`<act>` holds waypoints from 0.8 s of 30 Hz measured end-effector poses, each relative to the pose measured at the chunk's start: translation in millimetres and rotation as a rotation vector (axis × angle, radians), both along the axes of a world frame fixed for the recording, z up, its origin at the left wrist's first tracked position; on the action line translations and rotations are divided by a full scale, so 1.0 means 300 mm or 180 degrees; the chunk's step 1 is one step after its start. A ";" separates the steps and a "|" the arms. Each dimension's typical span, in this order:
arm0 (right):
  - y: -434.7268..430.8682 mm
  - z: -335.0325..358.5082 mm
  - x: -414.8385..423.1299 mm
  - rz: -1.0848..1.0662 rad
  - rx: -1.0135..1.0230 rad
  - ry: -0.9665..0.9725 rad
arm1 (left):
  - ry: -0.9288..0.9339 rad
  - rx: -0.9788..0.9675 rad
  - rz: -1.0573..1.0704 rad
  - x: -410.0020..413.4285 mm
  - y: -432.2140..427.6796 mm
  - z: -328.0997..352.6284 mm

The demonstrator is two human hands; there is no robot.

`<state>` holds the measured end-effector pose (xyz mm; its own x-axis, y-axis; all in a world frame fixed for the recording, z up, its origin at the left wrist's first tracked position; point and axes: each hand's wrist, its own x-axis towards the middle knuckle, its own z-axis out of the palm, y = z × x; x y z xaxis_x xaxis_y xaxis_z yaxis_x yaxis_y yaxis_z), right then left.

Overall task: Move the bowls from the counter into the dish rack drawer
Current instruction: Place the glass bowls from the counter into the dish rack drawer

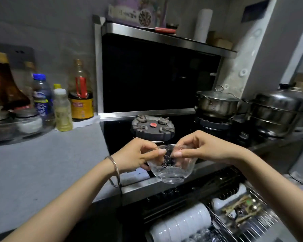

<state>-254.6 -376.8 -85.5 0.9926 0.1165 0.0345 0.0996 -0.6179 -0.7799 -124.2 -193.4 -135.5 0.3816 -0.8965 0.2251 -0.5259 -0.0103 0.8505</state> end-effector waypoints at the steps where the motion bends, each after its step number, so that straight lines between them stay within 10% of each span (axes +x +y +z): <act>1: -0.043 -0.010 -0.042 -0.0038 0.0084 0.0106 | 0.0052 0.0043 -0.0117 -0.029 -0.049 -0.014; 15: -0.477 -0.423 -0.407 -0.1304 0.1096 0.0802 | 0.0253 -0.0098 -0.0408 -0.324 -0.555 -0.447; 24: -0.658 -0.751 -0.404 -0.2572 0.1753 0.1307 | -0.0369 0.0838 -0.0243 -0.306 -0.624 -0.880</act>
<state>-375.7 -574.2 -310.7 0.7157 -0.5129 -0.4740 -0.5176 0.0661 -0.8531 -216.2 -380.4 -399.4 0.2963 -0.9549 0.0190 -0.6270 -0.1795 0.7580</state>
